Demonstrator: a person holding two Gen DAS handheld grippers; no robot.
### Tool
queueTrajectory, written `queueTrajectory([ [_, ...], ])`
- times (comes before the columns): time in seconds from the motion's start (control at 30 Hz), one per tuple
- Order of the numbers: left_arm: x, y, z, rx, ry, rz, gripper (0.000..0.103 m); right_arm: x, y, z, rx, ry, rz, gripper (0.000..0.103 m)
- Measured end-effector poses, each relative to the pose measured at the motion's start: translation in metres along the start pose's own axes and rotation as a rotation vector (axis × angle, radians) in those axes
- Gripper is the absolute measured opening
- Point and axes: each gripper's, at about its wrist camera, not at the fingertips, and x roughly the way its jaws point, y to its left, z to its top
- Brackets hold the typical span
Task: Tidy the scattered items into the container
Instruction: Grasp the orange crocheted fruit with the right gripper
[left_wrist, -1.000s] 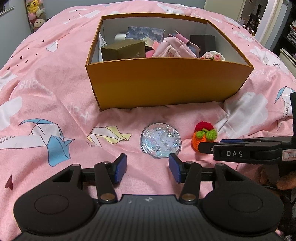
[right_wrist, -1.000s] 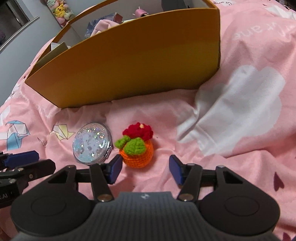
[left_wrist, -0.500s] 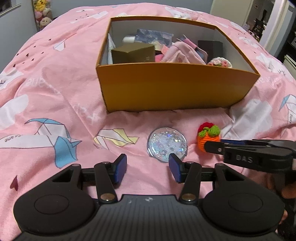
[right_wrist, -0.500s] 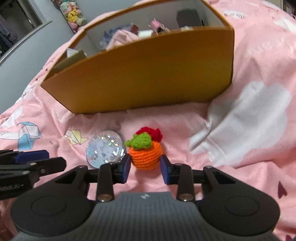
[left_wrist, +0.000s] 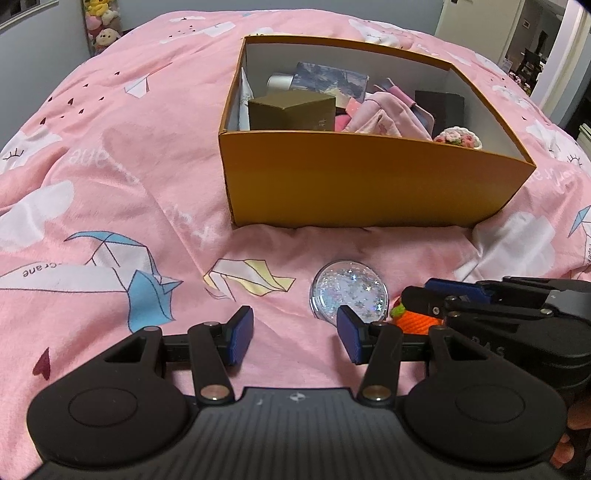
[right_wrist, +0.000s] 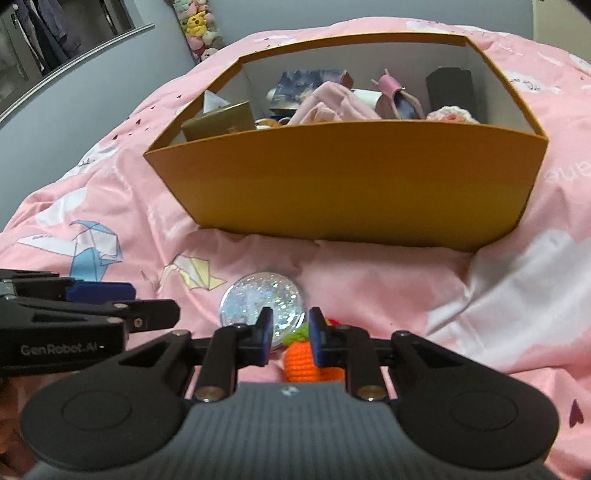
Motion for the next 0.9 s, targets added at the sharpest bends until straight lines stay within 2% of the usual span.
queueTrajectory([
  [0.03,0.001,0.0,0.0,-0.001,0.001,0.001,0.058,0.0,-0.003,-0.001,0.012,-0.004,-0.008,0.042],
  [0.17,0.003,0.001,0.0,-0.002,0.005,0.004,0.058,0.007,-0.014,-0.002,0.054,0.026,-0.036,0.042],
  [0.4,0.005,0.002,0.0,-0.003,0.013,0.008,0.058,0.035,-0.029,-0.006,0.134,0.126,0.036,0.047],
  [0.63,0.007,0.004,-0.001,-0.005,0.016,0.01,0.058,0.025,-0.016,-0.006,0.057,0.087,0.046,0.045],
  [0.77,0.007,0.004,-0.001,-0.006,0.015,0.01,0.058,0.031,-0.01,-0.007,0.019,0.115,0.009,0.046],
  [0.9,0.007,0.003,-0.002,-0.005,0.016,0.012,0.058,0.033,-0.012,-0.008,0.017,0.131,0.011,0.045],
])
